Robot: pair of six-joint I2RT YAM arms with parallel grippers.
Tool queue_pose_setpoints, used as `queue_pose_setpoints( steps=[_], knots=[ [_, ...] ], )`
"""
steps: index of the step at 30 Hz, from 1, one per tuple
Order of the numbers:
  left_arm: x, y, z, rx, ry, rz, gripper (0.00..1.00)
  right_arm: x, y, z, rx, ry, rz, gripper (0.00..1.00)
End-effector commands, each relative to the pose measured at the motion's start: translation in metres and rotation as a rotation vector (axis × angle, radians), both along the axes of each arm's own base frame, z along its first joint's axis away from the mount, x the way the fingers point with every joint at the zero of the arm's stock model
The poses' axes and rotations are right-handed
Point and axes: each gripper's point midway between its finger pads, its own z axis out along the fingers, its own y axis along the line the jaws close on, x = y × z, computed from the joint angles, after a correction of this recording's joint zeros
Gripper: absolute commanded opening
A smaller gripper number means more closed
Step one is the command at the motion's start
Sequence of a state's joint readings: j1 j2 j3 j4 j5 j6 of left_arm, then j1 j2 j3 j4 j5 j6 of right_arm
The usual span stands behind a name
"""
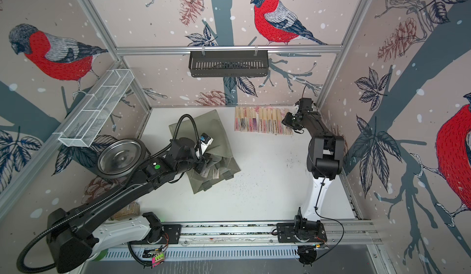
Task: Take out the folding fans from the tote bags
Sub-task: Place the folding fan at the center of the board, then pick up the folding fan from the canvas bag.
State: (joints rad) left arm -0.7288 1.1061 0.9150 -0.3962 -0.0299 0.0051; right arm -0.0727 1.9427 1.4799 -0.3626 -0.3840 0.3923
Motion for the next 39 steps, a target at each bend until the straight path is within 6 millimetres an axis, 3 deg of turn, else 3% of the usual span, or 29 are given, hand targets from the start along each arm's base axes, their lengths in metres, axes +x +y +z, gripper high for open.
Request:
queue_pose_setpoints(
  steps=[1, 12, 19, 25, 30, 39],
  knots=[
    [0.004, 0.0, 0.007, -0.018, -0.025, 0.015, 0.0, -0.008, 0.022, 0.033, 0.077, -0.168, -0.065, 0.39],
    [0.004, -0.001, 0.009, -0.02, -0.031, 0.013, 0.0, -0.14, 0.099, 0.009, 0.116, -0.22, -0.041, 0.39],
    [0.004, 0.0, 0.009, -0.015, -0.031, 0.017, 0.0, -0.214, 0.145, -0.005, 0.159, -0.223, 0.113, 0.39],
    [0.003, -0.001, 0.009, -0.023, -0.029, 0.01, 0.0, -0.271, 0.189, 0.004, 0.286, -0.246, 0.217, 0.37],
    [0.002, -0.001, 0.013, -0.032, -0.036, 0.008, 0.0, -0.301, 0.225, 0.021, 0.383, -0.29, 0.274, 0.35],
    [0.002, -0.002, 0.014, -0.036, -0.035, 0.002, 0.0, -0.328, 0.285, 0.016, 0.438, -0.252, 0.381, 0.27]
  ],
)
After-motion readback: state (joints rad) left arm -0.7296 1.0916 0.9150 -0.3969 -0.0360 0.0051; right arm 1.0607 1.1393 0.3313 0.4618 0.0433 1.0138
